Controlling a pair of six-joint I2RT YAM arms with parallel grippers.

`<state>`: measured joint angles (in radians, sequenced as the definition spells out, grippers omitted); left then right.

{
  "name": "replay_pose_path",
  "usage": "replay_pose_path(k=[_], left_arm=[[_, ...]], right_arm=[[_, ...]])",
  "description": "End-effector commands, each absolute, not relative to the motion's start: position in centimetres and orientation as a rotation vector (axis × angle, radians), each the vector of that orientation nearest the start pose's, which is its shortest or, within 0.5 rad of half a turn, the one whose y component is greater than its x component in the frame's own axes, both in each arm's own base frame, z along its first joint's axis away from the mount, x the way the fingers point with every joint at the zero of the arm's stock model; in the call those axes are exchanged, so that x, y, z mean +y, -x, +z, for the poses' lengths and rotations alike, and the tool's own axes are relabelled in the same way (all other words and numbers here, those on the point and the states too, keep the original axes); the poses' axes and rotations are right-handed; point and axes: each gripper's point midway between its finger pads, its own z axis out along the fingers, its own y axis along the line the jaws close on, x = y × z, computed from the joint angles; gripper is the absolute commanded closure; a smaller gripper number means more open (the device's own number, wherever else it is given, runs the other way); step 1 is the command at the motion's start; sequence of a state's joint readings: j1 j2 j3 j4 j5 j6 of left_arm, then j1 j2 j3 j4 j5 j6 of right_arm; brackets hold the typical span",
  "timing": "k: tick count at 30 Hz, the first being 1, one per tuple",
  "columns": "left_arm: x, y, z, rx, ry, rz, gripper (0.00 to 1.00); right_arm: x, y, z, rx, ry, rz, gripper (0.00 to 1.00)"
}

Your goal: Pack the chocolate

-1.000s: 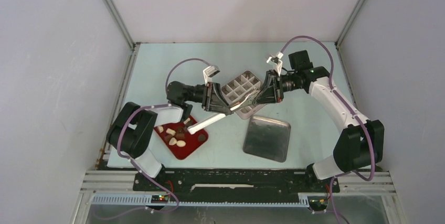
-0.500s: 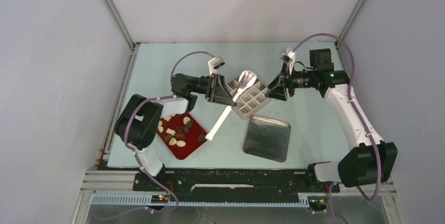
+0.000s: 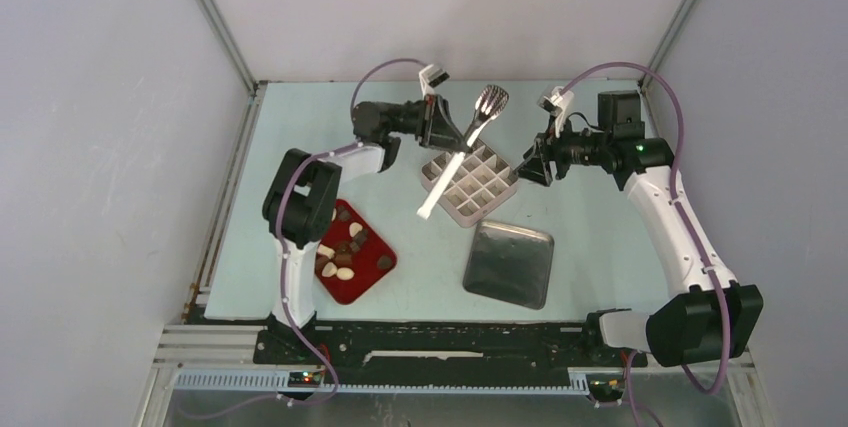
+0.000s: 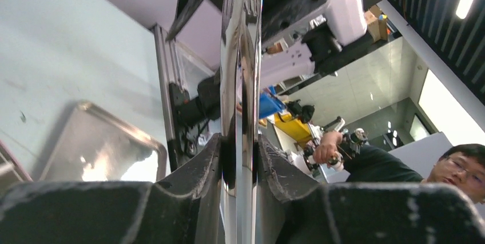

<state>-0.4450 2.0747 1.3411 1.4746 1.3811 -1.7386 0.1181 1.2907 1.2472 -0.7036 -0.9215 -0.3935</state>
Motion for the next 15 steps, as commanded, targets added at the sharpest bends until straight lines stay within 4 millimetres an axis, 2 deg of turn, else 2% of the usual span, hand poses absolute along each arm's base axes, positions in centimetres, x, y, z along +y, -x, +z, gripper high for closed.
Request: replay_pose_path(k=[1,5,7,9,10,12,15], left_arm=[[-34.2,-33.6,34.5,1.603,-0.763,-2.173,0.92],[-33.4,-40.4,36.9,1.623,-0.560,-1.976,0.93],[-32.5,-43.7,36.5,1.685,-0.517,-1.760,0.93],[-31.2,-45.6,34.8,1.775,-0.564,-1.475,0.94],[-30.0,-45.5,32.4,1.859,-0.656,-1.288,0.95],[-28.2,-44.5,30.0,1.934,-0.809,-1.057,0.95],[-25.1,-40.8,25.6,2.034,-1.066,-0.844,0.94]], right_arm=[[16.0,-31.1,28.1,1.863,0.859,0.808,0.43],[15.8,-31.3,28.3,1.871,0.830,0.798,0.43],[15.2,-31.6,28.1,1.883,0.818,0.761,0.42],[14.4,-32.1,28.1,1.894,0.804,0.698,0.41],[13.9,-32.3,28.1,1.895,0.797,0.662,0.41],[12.7,-32.9,28.3,1.892,0.783,0.583,0.40],[11.5,-33.4,28.5,1.871,0.805,0.478,0.39]])
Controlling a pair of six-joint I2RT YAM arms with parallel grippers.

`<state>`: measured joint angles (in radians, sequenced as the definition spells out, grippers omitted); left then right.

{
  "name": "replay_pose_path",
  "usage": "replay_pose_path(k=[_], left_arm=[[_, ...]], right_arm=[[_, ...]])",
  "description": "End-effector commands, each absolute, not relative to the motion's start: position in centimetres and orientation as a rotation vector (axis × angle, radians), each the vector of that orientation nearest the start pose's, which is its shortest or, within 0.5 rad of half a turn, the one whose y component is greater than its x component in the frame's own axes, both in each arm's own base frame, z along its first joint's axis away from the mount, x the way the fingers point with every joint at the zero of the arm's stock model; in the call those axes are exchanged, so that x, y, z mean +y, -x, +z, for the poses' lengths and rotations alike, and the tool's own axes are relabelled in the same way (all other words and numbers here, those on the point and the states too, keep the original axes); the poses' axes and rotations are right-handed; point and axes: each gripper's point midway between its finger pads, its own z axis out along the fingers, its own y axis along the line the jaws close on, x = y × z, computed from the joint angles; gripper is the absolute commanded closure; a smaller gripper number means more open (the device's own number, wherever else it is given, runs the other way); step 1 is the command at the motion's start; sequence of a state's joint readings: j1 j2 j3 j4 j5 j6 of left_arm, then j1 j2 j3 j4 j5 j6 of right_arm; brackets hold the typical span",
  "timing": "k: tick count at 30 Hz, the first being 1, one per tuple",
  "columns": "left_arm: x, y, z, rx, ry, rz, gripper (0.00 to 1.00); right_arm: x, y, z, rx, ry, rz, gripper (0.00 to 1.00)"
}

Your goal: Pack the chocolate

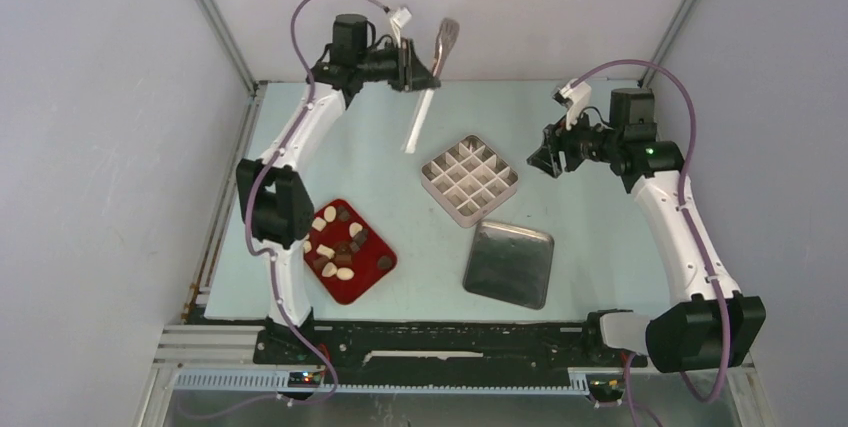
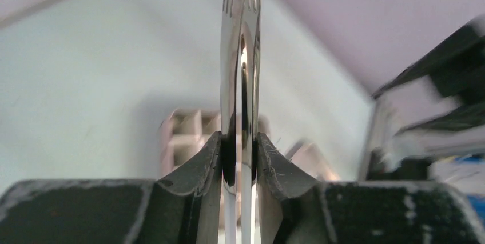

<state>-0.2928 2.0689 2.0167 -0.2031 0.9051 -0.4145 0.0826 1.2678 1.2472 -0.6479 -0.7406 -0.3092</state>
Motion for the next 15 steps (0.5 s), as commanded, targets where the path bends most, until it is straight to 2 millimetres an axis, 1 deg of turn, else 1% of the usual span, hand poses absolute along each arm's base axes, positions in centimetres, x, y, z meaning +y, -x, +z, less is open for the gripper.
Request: replay_pose_path(k=[1,3,5,8,9,10,11,12,13,14,15], left_arm=[[-23.9,-39.2,24.0,2.078,-1.154,-0.777,0.94],[-21.6,-35.3,20.7,2.133,-1.366,-0.687,0.94],[-19.6,-31.1,18.0,2.179,-1.577,-0.637,0.94],[-17.4,-25.2,15.5,2.194,-1.879,-0.617,0.94],[-16.9,-23.8,14.9,2.190,-1.954,-0.599,0.94],[-16.5,-22.7,14.2,2.190,-2.006,-0.569,0.94],[-16.6,-21.8,13.6,2.164,-2.056,-0.529,0.94],[-16.5,-21.1,12.3,2.149,-2.090,-0.500,0.94],[-16.8,-20.8,11.8,2.138,-2.097,-0.466,0.93],[-17.4,-20.7,10.4,2.135,-2.069,-0.445,0.93],[-18.0,-20.5,9.6,2.131,-2.048,-0.442,0.93]], right_arm=[[11.4,-33.5,28.5,1.860,0.833,0.453,0.39],[11.5,-33.4,28.1,1.845,0.905,0.402,0.38],[12.0,-33.4,27.4,1.839,0.985,0.360,0.37],[13.8,-32.9,26.3,1.824,1.094,0.372,0.37],[14.6,-32.6,26.1,1.819,1.121,0.391,0.37],[15.3,-32.2,25.9,1.818,1.139,0.421,0.37],[16.0,-31.9,25.6,1.821,1.144,0.462,0.37],[16.6,-31.6,25.5,1.826,1.138,0.507,0.37],[17.0,-31.3,25.4,1.828,1.127,0.552,0.37],[17.3,-30.9,25.3,1.840,1.105,0.598,0.38],[17.6,-30.6,25.1,1.838,1.099,0.629,0.38]])
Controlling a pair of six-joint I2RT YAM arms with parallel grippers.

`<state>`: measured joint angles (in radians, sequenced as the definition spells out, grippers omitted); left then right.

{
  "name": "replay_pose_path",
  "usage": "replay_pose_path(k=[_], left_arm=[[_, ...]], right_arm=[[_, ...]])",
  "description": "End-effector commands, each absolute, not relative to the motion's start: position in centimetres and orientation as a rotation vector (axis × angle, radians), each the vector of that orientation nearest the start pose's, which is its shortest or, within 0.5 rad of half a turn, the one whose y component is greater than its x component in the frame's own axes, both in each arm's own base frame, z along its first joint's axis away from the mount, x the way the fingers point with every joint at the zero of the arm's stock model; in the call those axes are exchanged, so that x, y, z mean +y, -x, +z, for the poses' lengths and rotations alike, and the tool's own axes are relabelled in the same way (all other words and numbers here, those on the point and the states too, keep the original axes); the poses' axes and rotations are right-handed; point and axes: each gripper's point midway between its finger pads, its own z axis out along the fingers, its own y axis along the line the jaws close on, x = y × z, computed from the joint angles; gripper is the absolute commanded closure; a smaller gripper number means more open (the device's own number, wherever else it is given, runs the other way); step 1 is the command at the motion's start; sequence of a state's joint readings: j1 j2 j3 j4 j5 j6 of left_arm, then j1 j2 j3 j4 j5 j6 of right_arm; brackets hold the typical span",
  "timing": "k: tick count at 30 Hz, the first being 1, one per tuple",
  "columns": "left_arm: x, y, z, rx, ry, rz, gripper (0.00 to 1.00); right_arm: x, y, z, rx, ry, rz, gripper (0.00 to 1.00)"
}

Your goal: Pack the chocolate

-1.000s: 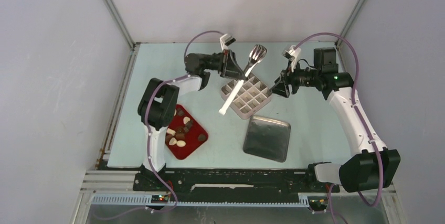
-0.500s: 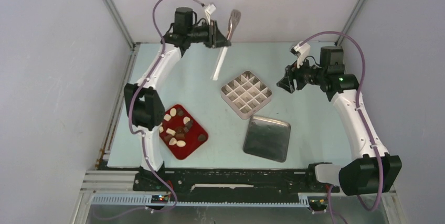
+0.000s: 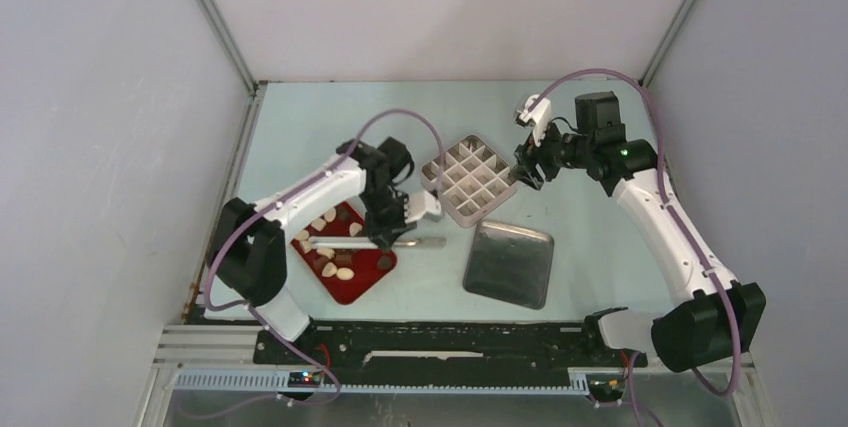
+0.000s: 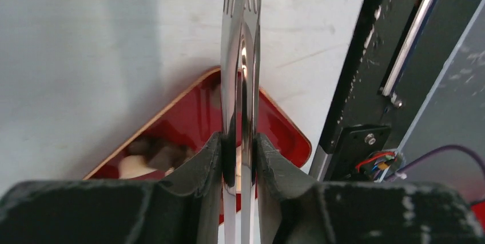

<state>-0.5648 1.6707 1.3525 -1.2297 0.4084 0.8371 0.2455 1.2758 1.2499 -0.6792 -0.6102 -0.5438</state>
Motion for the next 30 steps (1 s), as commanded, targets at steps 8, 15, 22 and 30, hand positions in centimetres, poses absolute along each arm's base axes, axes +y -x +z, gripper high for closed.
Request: replay_pose_path(k=[8,15,22,30], left_arm=[[-21.9,-20.4,4.2,2.059,-1.899,-0.521,0.85],[-22.6,-20.8,3.6,2.067,-1.909,-0.481,0.58],[-22.7,-21.5,5.4,1.907,-1.841,-0.423,0.29],[-20.4,-19.4,5.6,1.815,-1.914,-0.451,0.22]], right_arm=[[17.5,-26.9,21.1,1.846,1.073,0.726,0.38],[19.5,-25.3,18.7,1.845,1.206,0.694,0.35],[21.0,-23.5,17.2,1.829,1.289,0.804,0.35],[22.3,-22.2,15.0,1.763,1.469,0.818,0.34]])
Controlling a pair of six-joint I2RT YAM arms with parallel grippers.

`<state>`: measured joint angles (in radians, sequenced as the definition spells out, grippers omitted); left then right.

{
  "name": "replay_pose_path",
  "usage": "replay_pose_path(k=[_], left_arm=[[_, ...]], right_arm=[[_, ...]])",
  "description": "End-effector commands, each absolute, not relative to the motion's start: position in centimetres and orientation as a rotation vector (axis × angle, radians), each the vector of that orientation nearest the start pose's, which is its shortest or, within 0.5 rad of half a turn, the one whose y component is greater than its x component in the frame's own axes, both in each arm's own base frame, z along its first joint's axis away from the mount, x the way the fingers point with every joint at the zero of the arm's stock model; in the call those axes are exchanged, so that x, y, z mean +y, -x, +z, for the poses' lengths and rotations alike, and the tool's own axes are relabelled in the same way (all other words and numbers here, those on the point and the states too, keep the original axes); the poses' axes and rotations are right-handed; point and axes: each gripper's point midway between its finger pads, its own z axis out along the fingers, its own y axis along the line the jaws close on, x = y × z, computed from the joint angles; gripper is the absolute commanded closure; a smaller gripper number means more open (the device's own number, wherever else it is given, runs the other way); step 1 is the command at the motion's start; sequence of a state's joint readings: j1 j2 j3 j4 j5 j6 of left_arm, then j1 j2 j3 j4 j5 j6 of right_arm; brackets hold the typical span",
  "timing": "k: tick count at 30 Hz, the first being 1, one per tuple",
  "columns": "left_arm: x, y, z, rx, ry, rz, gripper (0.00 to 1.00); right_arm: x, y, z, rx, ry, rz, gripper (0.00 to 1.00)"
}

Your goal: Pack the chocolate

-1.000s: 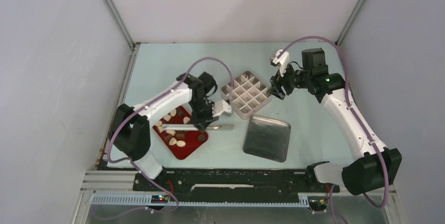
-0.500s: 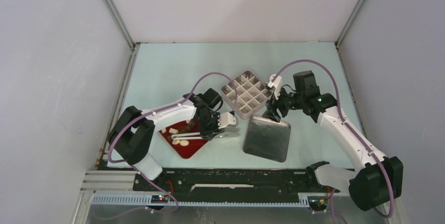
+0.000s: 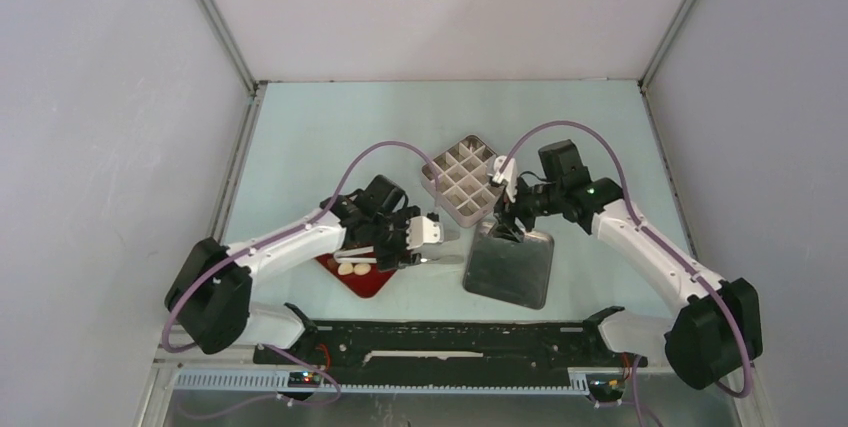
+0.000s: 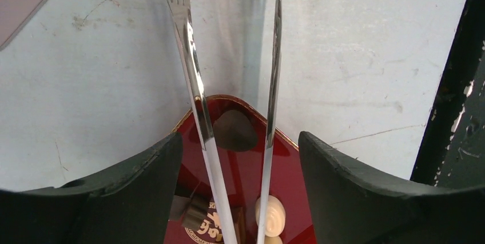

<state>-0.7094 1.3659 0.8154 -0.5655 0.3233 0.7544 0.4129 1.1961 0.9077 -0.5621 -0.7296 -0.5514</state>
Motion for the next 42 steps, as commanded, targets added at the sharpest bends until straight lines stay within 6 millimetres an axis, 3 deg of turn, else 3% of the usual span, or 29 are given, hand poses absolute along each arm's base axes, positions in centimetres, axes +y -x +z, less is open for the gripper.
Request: replay_pose_path(k=[1,4,8,14,15,17,19,24,29,31,35,40,42], left_arm=[[-20.1,-19.2,5.5,1.801,-1.932,-0.460,0.22],[-19.3,-19.3,5.6,1.799,-1.928,-0.487,0.22],[-18.9,-20.0,7.8,1.810,-1.769,-0.600,0.21],[-17.4,-22.5,12.8,1.859,-1.318,-0.722,0.18],[-17.3,-22.5,13.8,1.850,-1.245,-0.775,0.16],[-17.4,-22.2,15.6,1.826,-1.152,-0.850,0.02],[-17.0,-23.3,16.8,1.867,-1.004,-0.829,0.00],[-11.9,-28.4,20.4,1.947,-0.502,-0.661,0.00],[-8.1,-30.0,23.6,1.892,-0.195,-0.787,0.00],[-7.9,-30.0,24.2,1.848,-0.151,-0.835,0.01],[-8.3,-29.7,23.9,1.802,-0.222,-0.843,0.07],[-9.8,-29.1,24.7,1.693,-0.395,-0.890,0.16],[-10.3,-28.6,23.4,1.719,-0.509,-0.856,0.16]], right_arm=[[22.8,-22.2,14.8,1.765,1.480,0.819,0.33],[24.4,-21.4,13.8,1.775,1.586,0.857,0.33],[26.1,-22.5,11.8,1.739,1.709,0.741,0.39],[28.7,-24.8,11.0,1.684,1.767,0.653,0.45],[29.2,-24.9,10.7,1.682,1.783,0.653,0.46],[29.9,-25.2,10.3,1.684,1.797,0.657,0.47],[30.5,-25.7,9.8,1.688,1.806,0.654,0.48],[31.5,-26.3,8.1,1.708,1.863,0.677,0.50],[32.6,-26.0,6.6,1.685,1.941,0.660,0.51],[32.9,-25.9,5.9,1.691,1.961,0.657,0.52],[33.2,-25.7,4.4,1.731,2.000,0.668,0.60],[32.9,-24.8,4.9,1.770,2.016,0.740,0.98],[32.8,-24.4,6.0,1.770,1.987,0.799,1.00]])
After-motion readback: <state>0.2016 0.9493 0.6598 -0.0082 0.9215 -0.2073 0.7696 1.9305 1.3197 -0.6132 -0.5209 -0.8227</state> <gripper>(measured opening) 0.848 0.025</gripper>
